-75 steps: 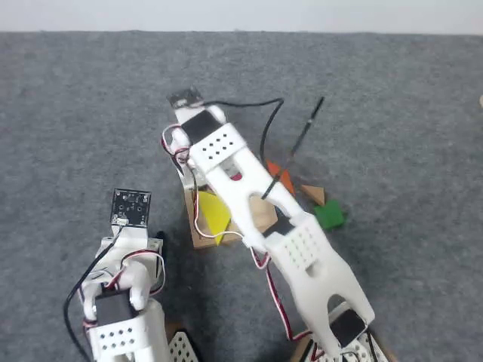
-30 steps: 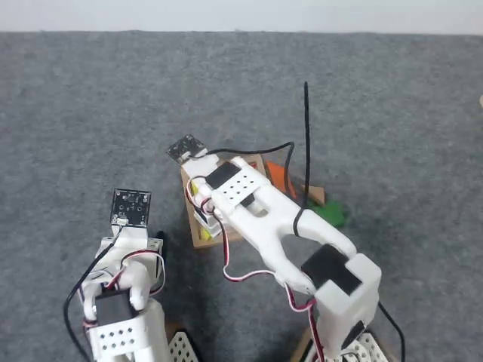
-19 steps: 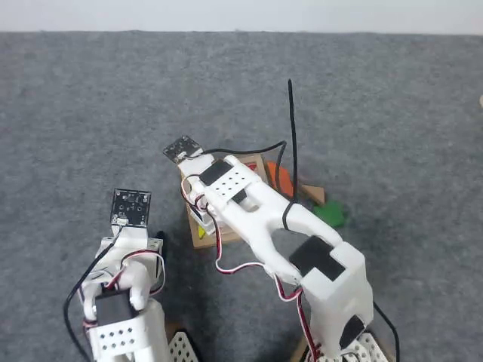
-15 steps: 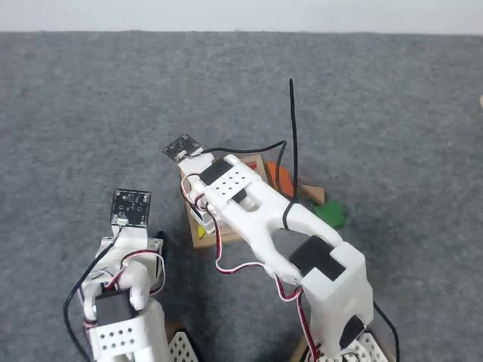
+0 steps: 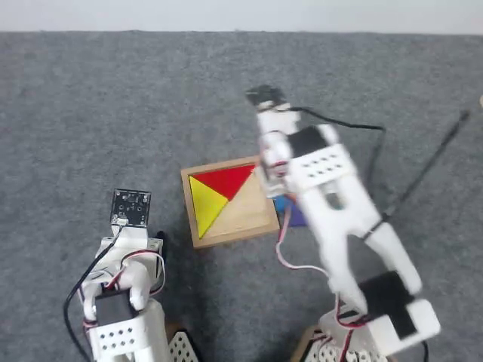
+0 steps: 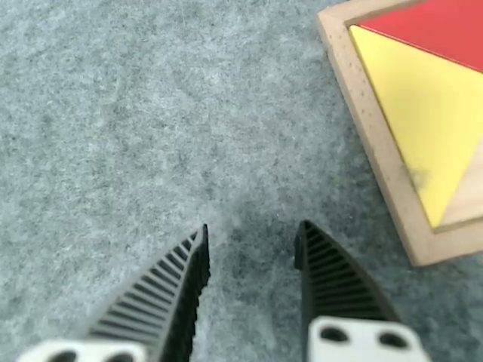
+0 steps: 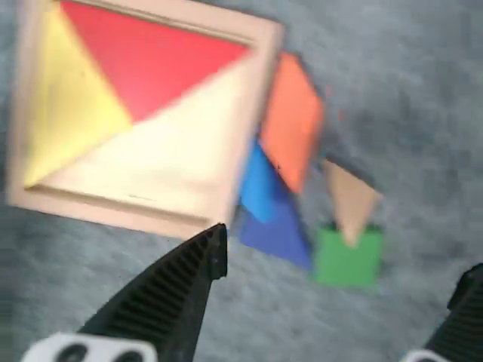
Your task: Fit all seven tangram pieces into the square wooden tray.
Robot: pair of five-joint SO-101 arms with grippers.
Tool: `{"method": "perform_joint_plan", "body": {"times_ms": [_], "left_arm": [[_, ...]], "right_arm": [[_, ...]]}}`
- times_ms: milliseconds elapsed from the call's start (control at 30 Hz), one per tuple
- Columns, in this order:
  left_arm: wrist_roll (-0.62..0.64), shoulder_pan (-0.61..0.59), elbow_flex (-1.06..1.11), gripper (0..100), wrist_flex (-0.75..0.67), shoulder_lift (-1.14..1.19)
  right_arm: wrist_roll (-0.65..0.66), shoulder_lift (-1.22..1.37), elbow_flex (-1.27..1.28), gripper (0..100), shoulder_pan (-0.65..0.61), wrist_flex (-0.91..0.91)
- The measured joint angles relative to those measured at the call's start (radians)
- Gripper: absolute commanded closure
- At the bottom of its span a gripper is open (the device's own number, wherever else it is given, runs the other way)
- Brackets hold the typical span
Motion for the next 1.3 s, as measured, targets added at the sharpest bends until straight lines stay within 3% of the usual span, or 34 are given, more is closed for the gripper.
{"method": "perform_joint_plan", "body": {"times_ms": [200,433,600,867,1033,1300], "left_arm": [[0.0,0.0,0.0,81,0.0,0.0],[0.0,0.0,0.0,81,0.0,0.0],[0.0,0.0,0.0,81,0.0,0.0],[0.0,0.0,0.0,81,0.0,0.0],[0.0,0.0,0.0,81,0.0,0.0],[0.0,0.0,0.0,81,0.0,0.0]], "right_arm": [[0.11,-0.008,0.126,54.5,0.115,-0.037],[0.092,-0.008,0.35,54.5,0.118,-0.324],[0.078,0.012,0.364,54.5,0.112,-0.433],[0.075,0.138,0.361,54.8,0.115,-0.451],[0.075,0.143,0.359,64.5,0.115,-0.457],[0.064,0.15,0.359,64.1,0.117,-0.468]]}}
